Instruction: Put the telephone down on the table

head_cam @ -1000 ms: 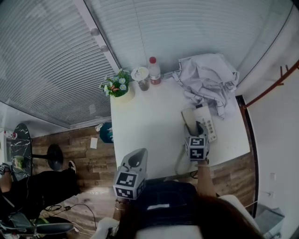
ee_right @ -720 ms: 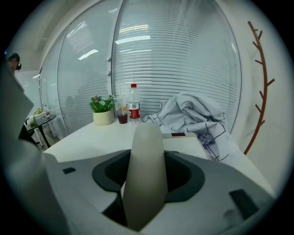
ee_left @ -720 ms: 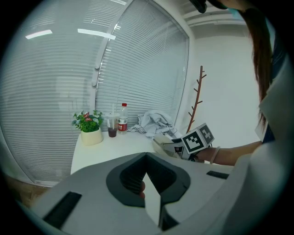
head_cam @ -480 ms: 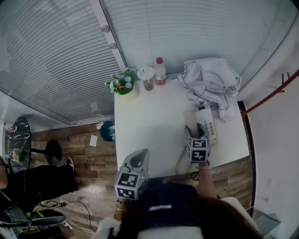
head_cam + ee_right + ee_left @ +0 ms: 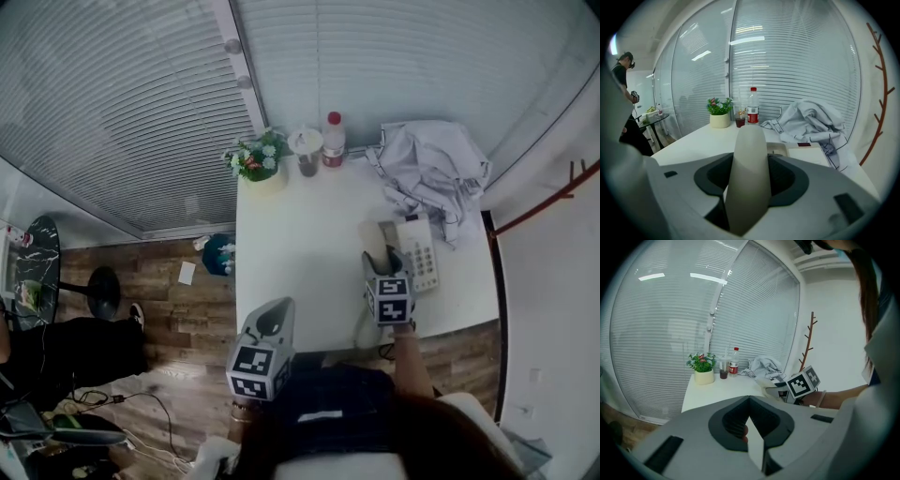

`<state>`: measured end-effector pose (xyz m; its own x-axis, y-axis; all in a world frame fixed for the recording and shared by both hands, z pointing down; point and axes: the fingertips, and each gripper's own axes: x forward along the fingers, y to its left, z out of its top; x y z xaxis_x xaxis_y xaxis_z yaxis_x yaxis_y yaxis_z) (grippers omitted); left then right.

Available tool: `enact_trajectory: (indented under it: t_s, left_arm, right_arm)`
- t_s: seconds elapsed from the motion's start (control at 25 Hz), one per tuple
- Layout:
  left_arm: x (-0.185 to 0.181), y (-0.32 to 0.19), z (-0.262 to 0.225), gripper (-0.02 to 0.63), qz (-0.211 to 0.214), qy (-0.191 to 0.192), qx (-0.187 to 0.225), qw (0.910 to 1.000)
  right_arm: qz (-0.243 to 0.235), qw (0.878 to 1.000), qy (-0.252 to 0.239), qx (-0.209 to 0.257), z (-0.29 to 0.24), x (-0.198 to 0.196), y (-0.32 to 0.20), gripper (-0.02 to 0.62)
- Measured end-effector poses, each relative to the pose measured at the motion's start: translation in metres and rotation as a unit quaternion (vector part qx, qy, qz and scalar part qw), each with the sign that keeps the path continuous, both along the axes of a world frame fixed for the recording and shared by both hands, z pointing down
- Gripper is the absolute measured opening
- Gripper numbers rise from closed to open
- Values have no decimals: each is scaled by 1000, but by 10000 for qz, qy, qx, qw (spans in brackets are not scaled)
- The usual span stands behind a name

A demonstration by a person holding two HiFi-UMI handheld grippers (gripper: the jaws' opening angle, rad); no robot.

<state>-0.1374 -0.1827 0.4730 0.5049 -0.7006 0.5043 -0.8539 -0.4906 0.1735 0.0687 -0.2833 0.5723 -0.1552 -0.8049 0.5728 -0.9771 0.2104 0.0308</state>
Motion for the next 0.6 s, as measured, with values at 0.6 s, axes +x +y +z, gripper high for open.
enact_trajectory:
  t_s: [0.6]
  left_arm:
    - [-27,7,4,7,-381,-29,-66,9992]
  right_arm:
    - [-655,9976,-138,-199,16,-57,-3,222]
